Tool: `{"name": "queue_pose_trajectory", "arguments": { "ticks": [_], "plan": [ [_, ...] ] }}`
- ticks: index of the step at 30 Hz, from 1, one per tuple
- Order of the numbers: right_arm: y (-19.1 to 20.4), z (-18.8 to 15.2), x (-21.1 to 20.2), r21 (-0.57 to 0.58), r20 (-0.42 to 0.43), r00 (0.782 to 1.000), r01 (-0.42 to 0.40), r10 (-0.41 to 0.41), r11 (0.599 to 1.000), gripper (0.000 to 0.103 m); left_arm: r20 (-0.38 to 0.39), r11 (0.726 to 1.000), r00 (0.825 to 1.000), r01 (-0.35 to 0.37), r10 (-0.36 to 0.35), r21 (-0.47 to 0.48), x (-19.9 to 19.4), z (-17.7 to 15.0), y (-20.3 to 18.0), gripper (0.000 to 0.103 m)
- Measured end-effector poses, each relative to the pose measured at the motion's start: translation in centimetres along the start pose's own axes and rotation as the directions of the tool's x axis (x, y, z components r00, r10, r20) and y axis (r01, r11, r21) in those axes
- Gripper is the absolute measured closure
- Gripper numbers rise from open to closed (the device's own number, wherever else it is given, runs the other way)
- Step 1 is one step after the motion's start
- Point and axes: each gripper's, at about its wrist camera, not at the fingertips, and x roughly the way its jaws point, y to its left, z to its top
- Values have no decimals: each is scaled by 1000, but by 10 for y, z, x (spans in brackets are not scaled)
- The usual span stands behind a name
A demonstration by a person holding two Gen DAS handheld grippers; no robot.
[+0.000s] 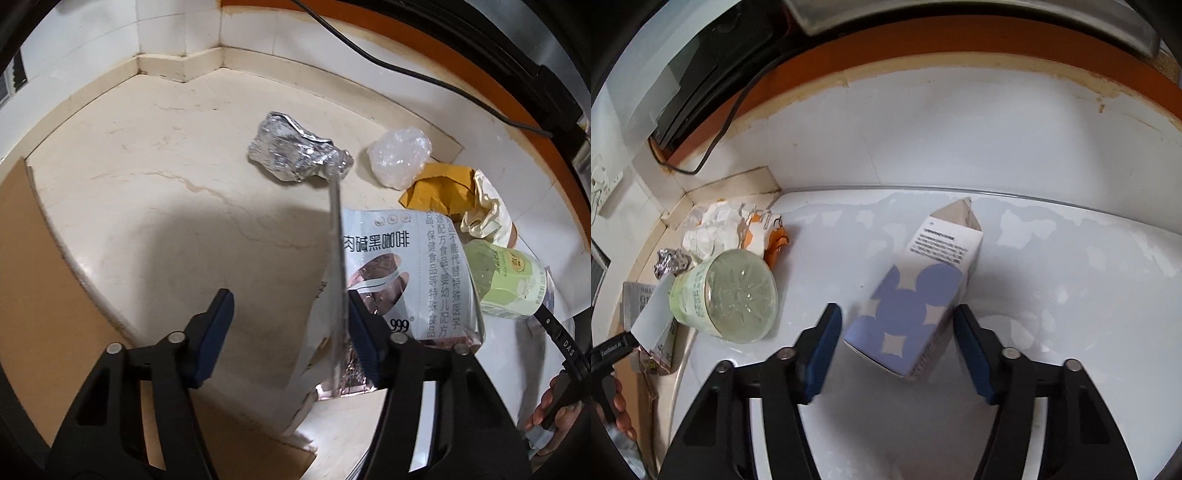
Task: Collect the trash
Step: 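Grasp the coffee packet with the left tool while the right grasps the blue-dotted milk carton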
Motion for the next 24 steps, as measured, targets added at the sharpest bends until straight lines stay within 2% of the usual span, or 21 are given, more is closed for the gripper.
{"name": "queue_pose_trajectory", "arguments": {
  "ticks": [6,9,10,12,19,24],
  "plan": [
    [-2,-4,-4,0,21,1000,5,-5,1000,46,6,1000,1000,-1,1,16,8,0,-9,57],
    [-2,-7,-6,-9,33,999,19,-19,1000,49,10,1000,1000,5,-5,19,8,0,-11,75],
    [-2,-7,-6,-11,33,999,19,-19,1000,50,10,1000,1000,6,-6,17,7,0,-11,84],
    [-4,-8,-7,-4,35,999,15,-15,1000,51,21,1000,1000,-9,8,14,5,-2,-10,93],
    [-4,-8,-8,-2,44,999,1,0,1000,57,83,999,995,-53,52,11,-10,-10,-11,97],
    [-1,-14,-18,-20,53,999,-7,8,1000,67,136,996,987,-88,83,34,-32,-14,-19,97]
  ]
}}
